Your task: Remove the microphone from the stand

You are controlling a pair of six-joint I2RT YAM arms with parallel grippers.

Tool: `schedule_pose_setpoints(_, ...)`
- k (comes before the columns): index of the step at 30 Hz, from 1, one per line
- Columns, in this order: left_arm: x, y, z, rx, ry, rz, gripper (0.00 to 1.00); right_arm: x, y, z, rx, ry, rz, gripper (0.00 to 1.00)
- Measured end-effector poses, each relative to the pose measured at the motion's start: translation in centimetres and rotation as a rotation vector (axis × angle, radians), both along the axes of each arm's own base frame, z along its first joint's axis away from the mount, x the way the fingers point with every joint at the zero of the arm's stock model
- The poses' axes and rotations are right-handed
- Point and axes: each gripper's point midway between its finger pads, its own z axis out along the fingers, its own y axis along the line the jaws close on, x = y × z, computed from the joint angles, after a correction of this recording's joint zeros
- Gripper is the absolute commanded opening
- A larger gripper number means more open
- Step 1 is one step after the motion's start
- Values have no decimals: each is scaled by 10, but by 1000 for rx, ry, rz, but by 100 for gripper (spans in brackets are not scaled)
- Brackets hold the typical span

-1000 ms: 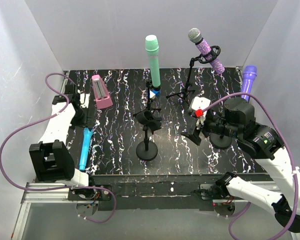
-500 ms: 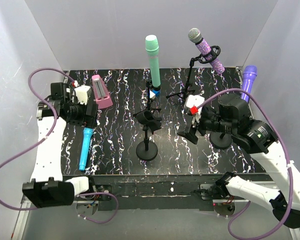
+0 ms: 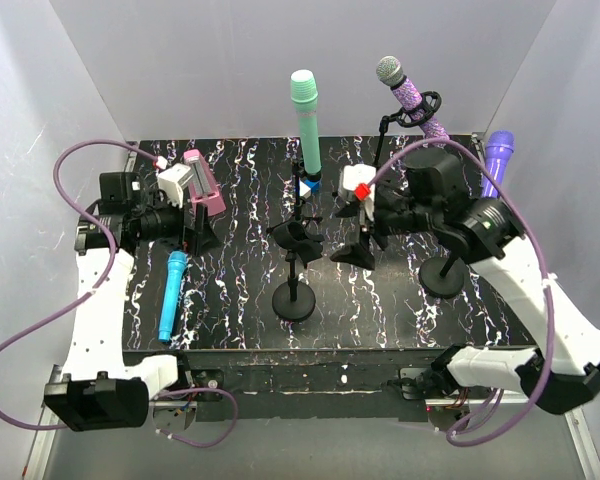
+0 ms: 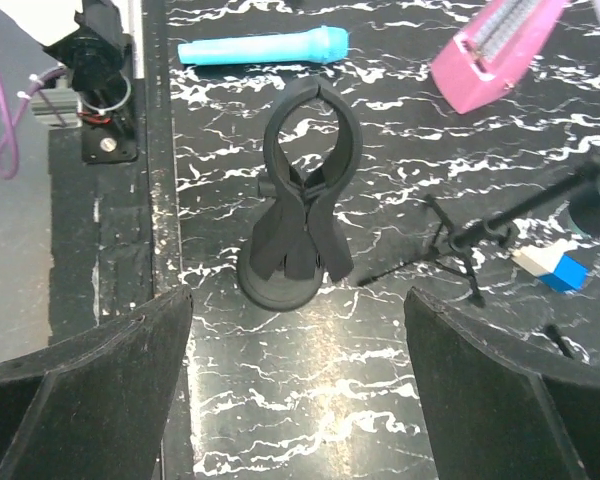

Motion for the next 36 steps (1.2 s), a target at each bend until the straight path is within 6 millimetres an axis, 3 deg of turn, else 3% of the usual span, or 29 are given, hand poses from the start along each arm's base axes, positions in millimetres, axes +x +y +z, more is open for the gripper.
schedule_pose_setpoints(3, 1, -27, 23, -128, -137, -112, 98, 6, 15, -5, -22, 61, 48, 91)
schedule_pose_setpoints(6, -14, -51, 34, -212, -242, -226, 92, 13, 30, -9, -46, 108, 76, 91)
schedule_pose_setpoints(9, -32, -72, 35, -268, -291, -341, 88, 16, 44, -12, -59, 130, 109, 90)
schedule_pose_setpoints(15, -51, -89, 24, -297, -351, -481, 88, 5, 62, -24, -88, 149, 170, 88)
schedule_pose_setpoints(18, -59, -98, 19, -294, -380, -559, 88, 8, 68, -28, -87, 144, 150, 76)
schedule_pose_setpoints(20, -61, -103, 14, -294, -385, -602, 87, 14, 70, -31, -90, 153, 118, 60)
schedule_pose_setpoints(22, -61, -110, 7, -293, -390, -648, 85, 19, 73, -33, -84, 156, 97, 47)
schedule_pose_setpoints(25, -61, -118, -14, -286, -386, -703, 74, 20, 74, -38, -72, 156, 94, 33)
schedule_pose_setpoints(28, -64, -127, -46, -287, -348, -743, 57, 15, 65, -39, -49, 133, 96, 31)
schedule_pose_setpoints(36, -61, -176, -98, -297, -304, -832, 50, -12, 36, -38, -25, 68, 134, 30)
